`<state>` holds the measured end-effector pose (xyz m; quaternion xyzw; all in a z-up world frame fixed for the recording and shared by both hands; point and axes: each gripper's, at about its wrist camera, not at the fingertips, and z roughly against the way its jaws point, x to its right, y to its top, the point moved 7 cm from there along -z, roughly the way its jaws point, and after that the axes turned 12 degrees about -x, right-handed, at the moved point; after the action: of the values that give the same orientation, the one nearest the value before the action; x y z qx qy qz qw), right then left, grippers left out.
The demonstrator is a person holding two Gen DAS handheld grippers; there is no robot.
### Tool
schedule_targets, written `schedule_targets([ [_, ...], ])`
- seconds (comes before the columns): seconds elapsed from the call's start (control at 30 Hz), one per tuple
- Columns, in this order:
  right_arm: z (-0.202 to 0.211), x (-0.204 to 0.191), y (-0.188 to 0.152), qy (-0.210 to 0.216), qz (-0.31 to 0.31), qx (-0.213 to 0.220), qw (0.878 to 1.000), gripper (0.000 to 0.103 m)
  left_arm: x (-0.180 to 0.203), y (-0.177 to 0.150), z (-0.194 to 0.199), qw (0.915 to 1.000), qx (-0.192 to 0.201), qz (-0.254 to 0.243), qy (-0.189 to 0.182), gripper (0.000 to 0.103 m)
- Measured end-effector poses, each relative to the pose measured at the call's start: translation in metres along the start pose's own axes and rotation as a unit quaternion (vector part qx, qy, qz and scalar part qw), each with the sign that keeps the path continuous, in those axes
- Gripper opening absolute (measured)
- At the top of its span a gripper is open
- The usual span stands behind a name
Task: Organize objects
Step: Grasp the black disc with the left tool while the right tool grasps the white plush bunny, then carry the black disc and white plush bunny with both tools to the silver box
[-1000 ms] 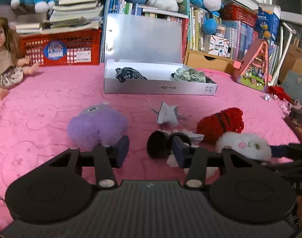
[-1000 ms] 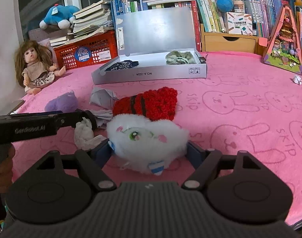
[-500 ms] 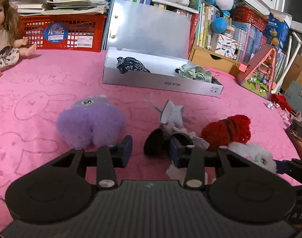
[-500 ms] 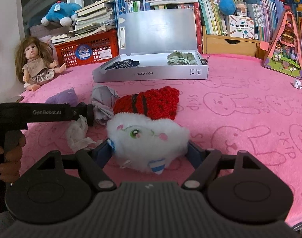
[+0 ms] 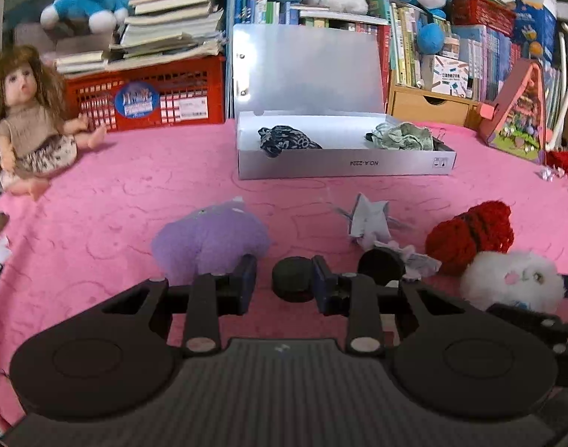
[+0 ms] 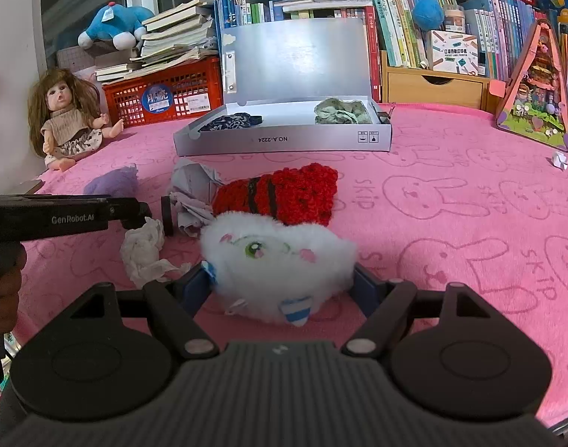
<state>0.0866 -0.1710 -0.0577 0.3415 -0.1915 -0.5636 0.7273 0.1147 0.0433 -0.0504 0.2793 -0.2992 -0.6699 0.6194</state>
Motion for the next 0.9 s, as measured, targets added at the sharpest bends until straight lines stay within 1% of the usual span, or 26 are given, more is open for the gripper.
schedule_targets([
  [0.13,0.0,-0.001,0.0,-0.001,-0.002,0.001,1.0,0.081,0.009,-0.003,0.0,0.9997,0.002,-0.024,-0.004,0.037],
  [0.27,0.0,-0.001,-0.001,-0.003,-0.004,0.003,1.0,0.08,0.012,-0.004,-0.008,0.9996,-0.002,-0.028,0.004,0.037],
  [0.33,0.0,-0.002,-0.001,-0.006,0.001,0.004,1.0,0.08,0.011,-0.005,-0.013,0.9998,-0.009,-0.02,0.001,0.038],
  [0.67,0.002,-0.001,-0.001,-0.006,-0.002,0.01,1.0,0.076,0.009,-0.007,-0.013,0.9999,-0.005,-0.01,-0.004,0.037],
  [0.9,0.011,0.001,0.005,-0.007,-0.008,0.028,1.0,0.075,0.008,-0.005,-0.004,0.9999,-0.002,-0.007,-0.009,0.037],
])
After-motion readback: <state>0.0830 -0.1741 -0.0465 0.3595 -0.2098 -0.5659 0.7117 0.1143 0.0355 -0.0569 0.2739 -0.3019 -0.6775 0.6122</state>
